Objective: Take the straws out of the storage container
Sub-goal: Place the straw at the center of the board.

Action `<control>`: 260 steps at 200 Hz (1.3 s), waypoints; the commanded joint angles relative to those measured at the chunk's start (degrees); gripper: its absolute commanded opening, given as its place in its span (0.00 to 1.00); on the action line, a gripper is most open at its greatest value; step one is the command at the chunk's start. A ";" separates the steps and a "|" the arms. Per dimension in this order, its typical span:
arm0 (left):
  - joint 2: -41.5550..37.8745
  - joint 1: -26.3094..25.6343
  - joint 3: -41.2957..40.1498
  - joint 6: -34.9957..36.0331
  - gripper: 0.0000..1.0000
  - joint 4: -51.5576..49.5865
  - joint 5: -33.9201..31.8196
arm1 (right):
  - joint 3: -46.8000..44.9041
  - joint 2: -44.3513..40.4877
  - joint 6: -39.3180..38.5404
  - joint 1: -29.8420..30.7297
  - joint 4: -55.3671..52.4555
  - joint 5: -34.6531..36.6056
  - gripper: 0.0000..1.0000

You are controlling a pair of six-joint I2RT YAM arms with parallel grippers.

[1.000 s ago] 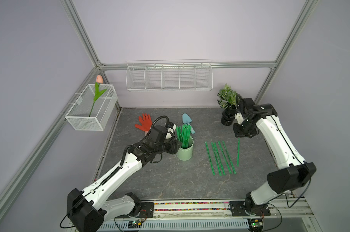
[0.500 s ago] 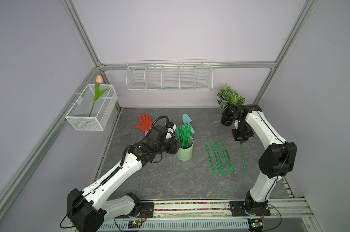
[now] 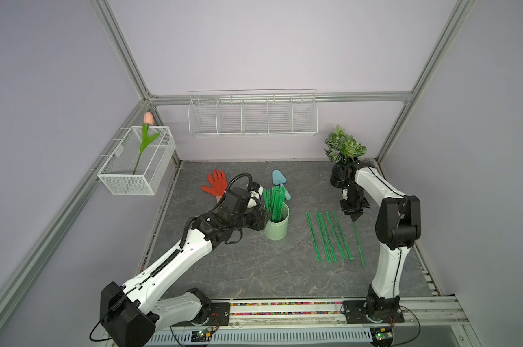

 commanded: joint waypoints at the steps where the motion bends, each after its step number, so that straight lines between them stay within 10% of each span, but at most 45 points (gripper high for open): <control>1: 0.41 -0.09 0.90 -0.20 0.54 0.28 -0.50 | 2.62 2.48 -1.34 -0.43 -0.37 -0.72 0.08; 260: 1.40 -0.16 0.99 0.05 0.54 -0.07 -0.80 | 9.80 14.12 -2.26 -1.14 1.80 -3.44 0.16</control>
